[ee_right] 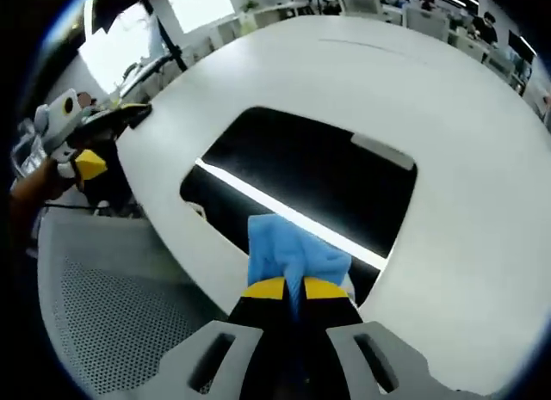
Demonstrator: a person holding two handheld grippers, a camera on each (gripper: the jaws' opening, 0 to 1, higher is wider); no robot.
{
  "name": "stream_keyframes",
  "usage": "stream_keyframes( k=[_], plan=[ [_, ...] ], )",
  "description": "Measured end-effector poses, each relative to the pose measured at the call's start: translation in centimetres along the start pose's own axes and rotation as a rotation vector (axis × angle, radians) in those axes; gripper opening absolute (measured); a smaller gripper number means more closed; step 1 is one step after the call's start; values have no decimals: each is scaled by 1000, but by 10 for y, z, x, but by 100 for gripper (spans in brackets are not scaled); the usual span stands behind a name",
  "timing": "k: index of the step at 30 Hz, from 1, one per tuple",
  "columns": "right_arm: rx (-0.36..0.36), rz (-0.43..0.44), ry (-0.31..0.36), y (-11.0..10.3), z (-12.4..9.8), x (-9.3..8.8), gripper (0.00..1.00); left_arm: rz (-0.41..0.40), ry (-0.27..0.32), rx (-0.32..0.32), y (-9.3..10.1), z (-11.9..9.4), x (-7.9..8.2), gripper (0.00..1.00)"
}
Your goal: Wipe the mirror surface with the cleaning cloth until all visible marks leave the cleaned area.
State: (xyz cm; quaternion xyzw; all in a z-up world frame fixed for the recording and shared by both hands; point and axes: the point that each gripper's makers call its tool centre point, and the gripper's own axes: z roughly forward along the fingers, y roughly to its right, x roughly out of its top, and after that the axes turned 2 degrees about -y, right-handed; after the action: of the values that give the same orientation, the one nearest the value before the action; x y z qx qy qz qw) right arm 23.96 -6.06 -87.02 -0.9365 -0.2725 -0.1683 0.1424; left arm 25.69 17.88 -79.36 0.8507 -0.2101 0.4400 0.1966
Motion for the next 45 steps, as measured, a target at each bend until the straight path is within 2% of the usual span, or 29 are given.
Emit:
stream_keyframes(
  k=[10, 17, 21, 28, 39, 45],
  plan=[
    [49, 30, 24, 3, -2, -1, 1, 7, -3, 22, -9, -2, -1, 100],
    [20, 70, 20, 27, -9, -10, 1, 10, -18, 22, -9, -3, -4, 100],
    [-9, 45, 13, 33, -12, -14, 1, 12, -12, 22, -10, -4, 0, 100],
    [-23, 53, 5, 38, -14, -16, 1, 5, -1, 23, -10, -3, 2, 100],
    [-14, 86, -15, 45, -11, -7, 1, -11, -1, 42, -12, -9, -5, 100],
    [-29, 54, -33, 52, -5, 10, 1, -19, -5, 49, -11, -12, -9, 100]
  ],
)
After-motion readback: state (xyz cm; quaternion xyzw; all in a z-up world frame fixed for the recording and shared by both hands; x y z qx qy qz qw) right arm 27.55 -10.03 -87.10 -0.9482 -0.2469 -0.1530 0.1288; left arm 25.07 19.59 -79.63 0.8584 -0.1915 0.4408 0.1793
